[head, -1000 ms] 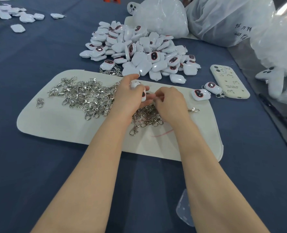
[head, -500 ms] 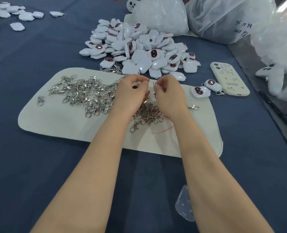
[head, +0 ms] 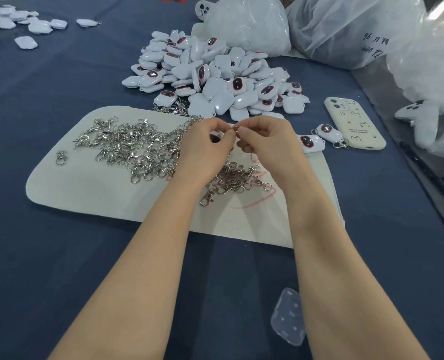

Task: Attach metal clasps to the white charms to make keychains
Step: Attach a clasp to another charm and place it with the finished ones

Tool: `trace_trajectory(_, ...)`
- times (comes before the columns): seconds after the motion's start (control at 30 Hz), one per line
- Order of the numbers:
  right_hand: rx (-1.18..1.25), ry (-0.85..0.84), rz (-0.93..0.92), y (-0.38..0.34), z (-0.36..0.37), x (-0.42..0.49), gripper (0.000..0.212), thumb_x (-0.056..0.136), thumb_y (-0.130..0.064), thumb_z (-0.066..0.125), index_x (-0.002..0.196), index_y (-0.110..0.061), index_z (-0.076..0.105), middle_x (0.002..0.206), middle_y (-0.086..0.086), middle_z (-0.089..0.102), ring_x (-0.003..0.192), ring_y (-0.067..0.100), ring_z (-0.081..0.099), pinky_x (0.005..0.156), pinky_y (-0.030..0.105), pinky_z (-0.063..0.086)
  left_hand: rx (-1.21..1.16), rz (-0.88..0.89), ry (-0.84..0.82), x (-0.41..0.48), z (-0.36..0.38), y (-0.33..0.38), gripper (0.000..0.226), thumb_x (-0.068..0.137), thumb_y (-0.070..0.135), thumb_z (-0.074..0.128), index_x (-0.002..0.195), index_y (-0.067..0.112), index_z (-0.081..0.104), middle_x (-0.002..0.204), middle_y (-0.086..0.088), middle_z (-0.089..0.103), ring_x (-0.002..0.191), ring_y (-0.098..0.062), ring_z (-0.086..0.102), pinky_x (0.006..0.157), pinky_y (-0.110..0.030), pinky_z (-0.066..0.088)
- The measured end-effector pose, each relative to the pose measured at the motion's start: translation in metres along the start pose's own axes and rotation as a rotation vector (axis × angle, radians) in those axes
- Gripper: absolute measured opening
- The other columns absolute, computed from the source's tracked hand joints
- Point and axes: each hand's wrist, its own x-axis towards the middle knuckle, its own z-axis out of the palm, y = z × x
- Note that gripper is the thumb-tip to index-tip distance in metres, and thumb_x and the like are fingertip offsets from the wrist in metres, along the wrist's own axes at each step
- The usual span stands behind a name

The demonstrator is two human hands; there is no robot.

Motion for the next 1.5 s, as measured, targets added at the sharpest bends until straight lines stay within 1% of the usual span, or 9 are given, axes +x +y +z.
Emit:
trace_trajectory(0.23, -0.013, -0.008, 0.006, -0.003, 0.001, -0.001, 0.019, 0.091, -0.001, 0.054, 0.088, -0.017, 0.063, 0.081, -0.001, 0.062, 0.072, 0.007, 0.060, 0.064, 0.013, 0.051, -0.107, -0.016, 0.008, 0.000, 0.002, -0.002, 0.021, 0.091, 0.014, 0.059, 0.075, 0.028, 0.062, 0.070, 0.004, 0.064, 0.066, -0.009, 0.068, 0.077, -0.041, 0.057)
trace_trajectory(0.47, -0.176, 0.035, -0.045, -0.004, 0.004, -0.003, 0.010, 0.087, -0.009, 0.061, 0.084, -0.019, 0.062, 0.081, 0.000, 0.065, 0.080, 0.023, 0.065, 0.081, 0.036, 0.054, 0.011, 0.018, 0.038, 0.001, 0.002, -0.003, 0.012, 0.092, 0.021, 0.058, 0.083, 0.022, 0.066, 0.074, 0.000, 0.067, 0.071, -0.017, 0.067, 0.070, -0.031, 0.052)
trace_trajectory(0.6, -0.315, 0.039, -0.121, -0.004, 0.005, -0.001, 0.009, 0.088, -0.011, 0.060, 0.083, -0.019, 0.060, 0.074, -0.012, 0.059, 0.072, 0.008, 0.057, 0.069, 0.012, 0.045, 0.174, 0.086, 0.118, 0.003, 0.001, -0.006, 0.012, 0.089, 0.028, 0.061, 0.092, 0.018, 0.067, 0.086, 0.002, 0.064, 0.066, -0.007, 0.057, 0.063, -0.024, 0.039)
trace_trajectory(0.7, -0.398, 0.037, -0.148, -0.002, 0.005, 0.001, 0.009, 0.088, -0.010, 0.059, 0.088, -0.017, 0.064, 0.072, -0.017, 0.055, 0.064, -0.003, 0.050, 0.060, 0.000, 0.036, 0.307, 0.188, 0.114, 0.002, 0.003, -0.008, 0.007, 0.090, 0.024, 0.060, 0.095, 0.020, 0.064, 0.099, 0.001, 0.057, 0.077, -0.015, 0.056, 0.072, -0.028, 0.042)
trace_trajectory(0.83, -0.346, 0.070, -0.145, 0.001, 0.007, 0.001, 0.011, 0.089, -0.011, 0.059, 0.096, -0.019, 0.062, 0.077, -0.016, 0.056, 0.070, 0.000, 0.054, 0.063, 0.003, 0.039, 0.393, 0.213, 0.095, 0.003, 0.005, -0.010, 0.006, 0.091, 0.021, 0.056, 0.093, 0.017, 0.060, 0.097, 0.001, 0.051, 0.078, -0.019, 0.054, 0.068, -0.026, 0.035)
trace_trajectory(0.97, -0.358, 0.093, -0.170, 0.004, 0.008, 0.001, 0.006, 0.089, -0.013, 0.060, 0.090, -0.019, 0.059, 0.081, -0.011, 0.059, 0.073, 0.006, 0.055, 0.065, 0.005, 0.040, 0.209, 0.138, 0.094, 0.002, 0.005, -0.007, 0.004, 0.091, 0.020, 0.057, 0.087, 0.020, 0.056, 0.092, -0.006, 0.064, 0.075, -0.016, 0.058, 0.062, -0.018, 0.036)
trace_trajectory(1.17, -0.300, 0.124, -0.185, 0.006, 0.010, 0.001, 0.009, 0.087, -0.011, 0.061, 0.085, -0.018, 0.056, 0.075, -0.016, 0.056, 0.069, 0.000, 0.053, 0.067, 0.008, 0.041, 0.102, 0.101, 0.084, 0.001, 0.007, -0.007, 0.007, 0.092, 0.017, 0.057, 0.085, 0.020, 0.056, 0.065, 0.014, 0.056, 0.052, 0.013, 0.053, 0.053, -0.001, 0.037)
trace_trajectory(1.37, -0.278, 0.133, -0.137, 0.004, 0.014, 0.000, 0.015, 0.085, -0.013, 0.062, 0.078, -0.024, 0.054, 0.073, -0.017, 0.057, 0.069, -0.001, 0.054, 0.064, 0.006, 0.040, 0.139, 0.141, 0.119, 0.001, 0.007, -0.007, 0.007, 0.093, 0.014, 0.054, 0.086, 0.018, 0.054, 0.087, -0.003, 0.063, 0.066, 0.001, 0.059, 0.059, -0.005, 0.038)
trace_trajectory(1.5, -0.214, 0.156, -0.158, 0.004, 0.015, -0.001, 0.019, 0.084, -0.009, 0.061, 0.077, -0.024, 0.051, 0.075, -0.016, 0.056, 0.067, -0.002, 0.052, 0.063, 0.006, 0.041, 0.211, 0.199, 0.119, 0.001, 0.007, -0.007, 0.005, 0.093, 0.016, 0.053, 0.090, 0.017, 0.057, 0.098, -0.008, 0.063, 0.082, -0.021, 0.061, 0.076, -0.032, 0.048)
